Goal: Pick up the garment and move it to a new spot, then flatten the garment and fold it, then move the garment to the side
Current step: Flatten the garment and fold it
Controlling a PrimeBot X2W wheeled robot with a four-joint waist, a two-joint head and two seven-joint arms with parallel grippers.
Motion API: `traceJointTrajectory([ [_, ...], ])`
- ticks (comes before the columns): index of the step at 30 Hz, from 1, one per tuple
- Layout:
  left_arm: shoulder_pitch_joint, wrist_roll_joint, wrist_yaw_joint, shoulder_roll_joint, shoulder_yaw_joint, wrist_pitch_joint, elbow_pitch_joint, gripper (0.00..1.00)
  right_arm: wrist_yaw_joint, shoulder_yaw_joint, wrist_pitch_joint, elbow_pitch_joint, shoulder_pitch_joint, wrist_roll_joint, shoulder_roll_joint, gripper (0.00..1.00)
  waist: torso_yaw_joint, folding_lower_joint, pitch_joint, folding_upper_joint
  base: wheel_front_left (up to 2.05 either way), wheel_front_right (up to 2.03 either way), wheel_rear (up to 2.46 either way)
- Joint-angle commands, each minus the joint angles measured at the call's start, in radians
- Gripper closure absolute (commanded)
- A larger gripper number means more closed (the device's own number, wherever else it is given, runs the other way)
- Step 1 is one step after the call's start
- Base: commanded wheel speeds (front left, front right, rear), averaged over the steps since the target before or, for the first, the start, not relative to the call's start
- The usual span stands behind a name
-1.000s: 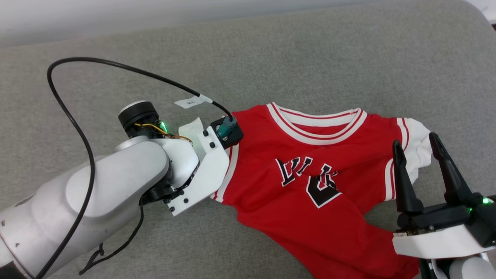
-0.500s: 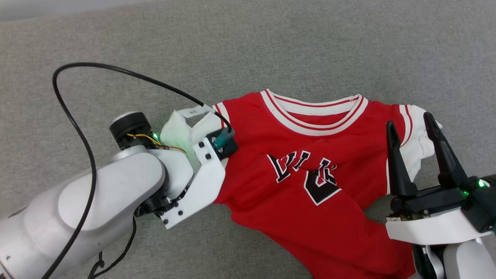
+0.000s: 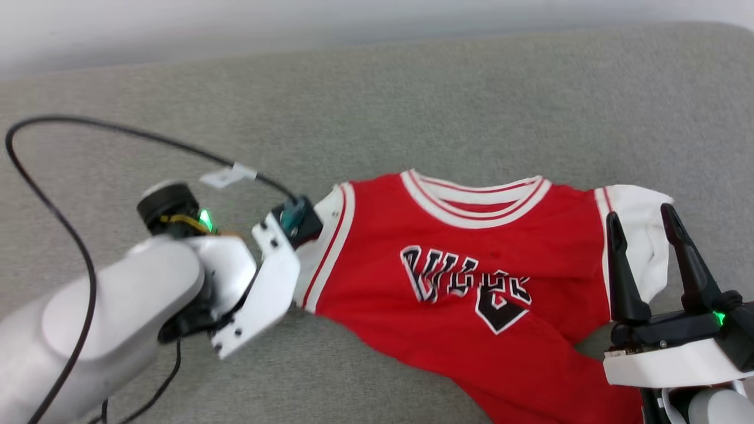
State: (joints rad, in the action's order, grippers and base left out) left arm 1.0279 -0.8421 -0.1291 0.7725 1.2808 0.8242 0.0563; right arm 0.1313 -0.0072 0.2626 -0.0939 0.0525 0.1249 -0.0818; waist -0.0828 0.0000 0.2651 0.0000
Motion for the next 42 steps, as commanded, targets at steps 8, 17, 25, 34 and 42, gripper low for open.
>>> traceJointTrajectory([
  [8,-0.235,-0.007,0.009,0.055,0.000,-0.080,-0.046,1.00,-0.001,-0.010,0.003,0.015,-0.045,0.008,-0.008,0.00,0.047,0.0000,-0.064,0.0000,0.00,0.00,0.00],
  [17,-0.325,-0.002,0.041,0.022,-0.036,-0.189,-0.006,0.00,-0.001,-0.027,0.003,0.029,-0.068,0.007,-0.020,0.00,0.072,0.0000,-0.093,0.0000,0.00,0.00,0.00],
  [25,-0.205,-0.027,0.050,0.107,-0.124,-0.146,-0.089,0.00,-0.001,-0.020,0.003,0.027,-0.078,0.004,-0.007,0.00,0.076,0.0000,-0.110,0.0000,0.00,0.00,0.00],
  [34,-0.079,-0.029,0.043,0.081,-0.153,-0.056,-0.038,0.00,-0.001,-0.007,0.003,0.019,-0.044,0.004,0.002,0.00,0.042,0.0000,-0.077,0.0000,0.00,0.00,0.00],
  [42,-0.042,-0.009,0.007,0.048,-0.057,0.051,0.020,0.00,-0.001,-0.008,0.003,0.017,-0.019,0.001,0.009,0.00,-0.001,0.0000,-0.032,0.0000,0.00,0.00,0.00],
])
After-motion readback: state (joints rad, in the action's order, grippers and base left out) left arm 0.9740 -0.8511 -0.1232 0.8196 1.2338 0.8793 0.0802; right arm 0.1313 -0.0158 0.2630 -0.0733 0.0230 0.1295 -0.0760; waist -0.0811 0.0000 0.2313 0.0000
